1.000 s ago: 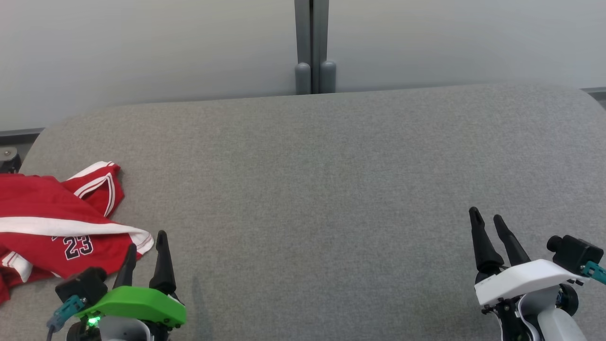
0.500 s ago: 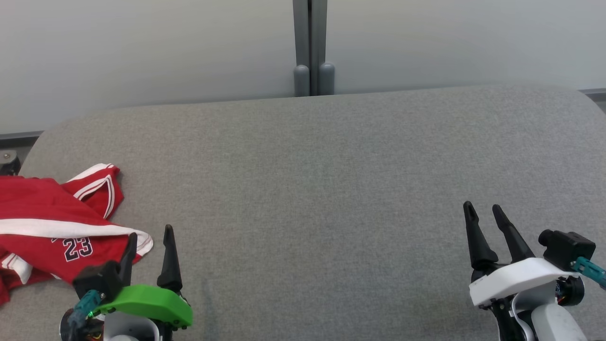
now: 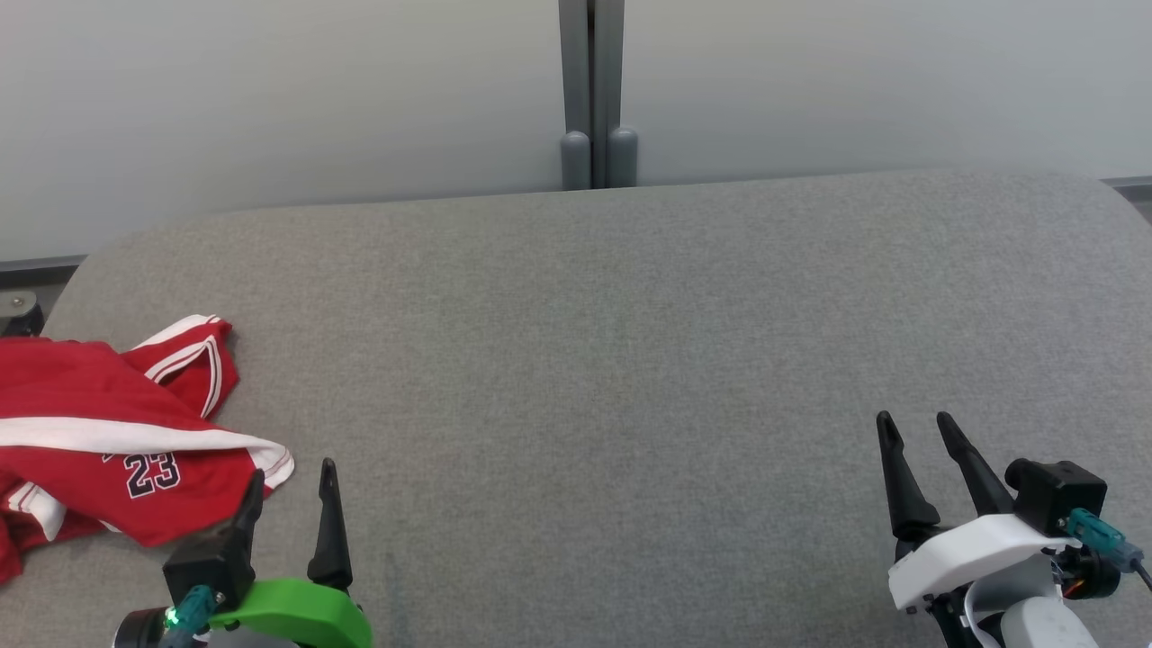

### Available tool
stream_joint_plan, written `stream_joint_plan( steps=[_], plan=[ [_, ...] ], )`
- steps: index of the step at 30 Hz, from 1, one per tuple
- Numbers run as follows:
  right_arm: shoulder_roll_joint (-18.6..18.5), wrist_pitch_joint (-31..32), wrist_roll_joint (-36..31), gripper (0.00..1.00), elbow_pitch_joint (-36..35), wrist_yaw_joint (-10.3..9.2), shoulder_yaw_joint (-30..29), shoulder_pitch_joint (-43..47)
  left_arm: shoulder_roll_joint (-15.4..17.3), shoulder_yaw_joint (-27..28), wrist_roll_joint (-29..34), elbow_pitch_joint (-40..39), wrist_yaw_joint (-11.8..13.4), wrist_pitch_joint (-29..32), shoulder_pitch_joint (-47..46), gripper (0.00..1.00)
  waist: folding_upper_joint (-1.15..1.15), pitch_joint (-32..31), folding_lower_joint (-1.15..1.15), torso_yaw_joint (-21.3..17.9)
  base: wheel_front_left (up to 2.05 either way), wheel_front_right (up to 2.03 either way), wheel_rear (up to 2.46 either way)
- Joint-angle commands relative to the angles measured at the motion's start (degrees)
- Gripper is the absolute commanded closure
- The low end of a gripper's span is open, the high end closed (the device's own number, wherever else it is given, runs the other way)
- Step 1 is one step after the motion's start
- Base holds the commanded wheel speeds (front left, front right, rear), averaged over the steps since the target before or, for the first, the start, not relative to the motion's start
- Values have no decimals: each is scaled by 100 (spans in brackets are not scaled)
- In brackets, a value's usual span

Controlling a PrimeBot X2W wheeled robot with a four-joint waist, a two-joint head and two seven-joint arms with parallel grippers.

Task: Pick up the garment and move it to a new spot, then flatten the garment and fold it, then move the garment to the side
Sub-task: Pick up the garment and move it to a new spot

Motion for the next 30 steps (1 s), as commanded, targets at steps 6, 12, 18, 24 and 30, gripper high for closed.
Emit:
stream_joint_plan(
  steps=[6,12,18,24,30],
  plan=[
    [0,-117,-351,0,-36,1,-82,39,-65,58,333,77,-58,-109,13,0,0,45,0,76,0,0,0],
    [6,-194,-597,0,-27,2,54,55,-159,189,567,148,-108,-177,-20,0,0,119,0,409,0,0,0],
    [8,-256,-836,0,-23,2,303,-3,-231,384,787,286,-153,-248,37,0,0,211,0,1052,0,0,0],
    [8,-317,-966,0,82,1,713,-126,-281,710,987,389,-165,-312,208,0,0,288,0,1736,0,0,0],
    [4,-383,-1129,0,195,0,1022,-238,-337,1104,1130,473,-212,-375,314,0,0,376,0,2232,0,0,0]
  ],
)
